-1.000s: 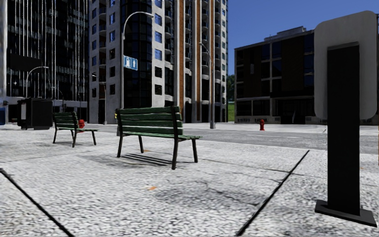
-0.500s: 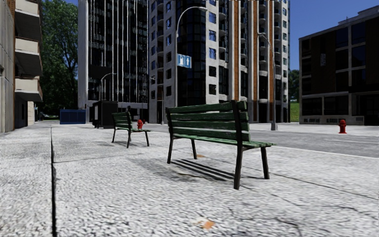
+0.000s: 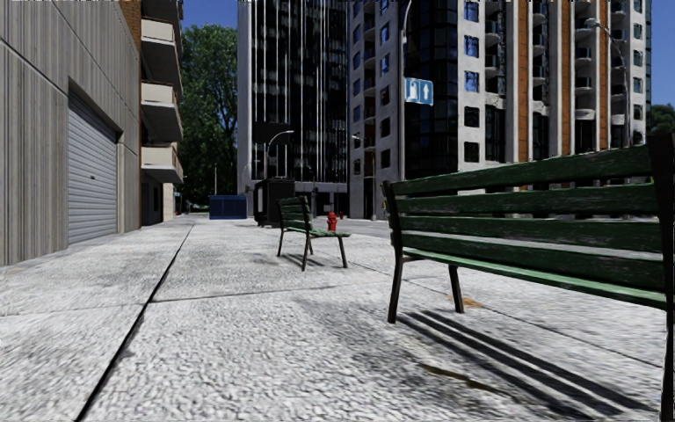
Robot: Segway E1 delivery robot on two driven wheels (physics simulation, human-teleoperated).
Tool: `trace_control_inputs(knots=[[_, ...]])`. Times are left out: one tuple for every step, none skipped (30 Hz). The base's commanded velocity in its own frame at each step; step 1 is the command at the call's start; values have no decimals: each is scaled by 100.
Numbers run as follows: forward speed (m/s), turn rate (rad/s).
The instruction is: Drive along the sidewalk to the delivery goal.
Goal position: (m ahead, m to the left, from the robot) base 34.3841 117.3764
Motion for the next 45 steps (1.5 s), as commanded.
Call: trace_control_inputs(knots=[[200, 60], [200, 60], [200, 60], [200, 60], [200, 60], [200, 60], [200, 60], [200, 60], [200, 60], [200, 60], [200, 60], [200, 60], [200, 60], [200, 60], [200, 60], [200, 60], [200, 60], [200, 60], [200, 60], [200, 60], [200, 60], [200, 60], [200, 58], [200, 0], [200, 0], [200, 0], [200, 0], [200, 0], [200, 0], [200, 0], [200, 0], [200, 0], [200, 0], [200, 0], [200, 0], [200, 0], [200, 0], [200, 0], [200, 0], [200, 0], [200, 0], [200, 0], [200, 0], [200, 0], [200, 0]])
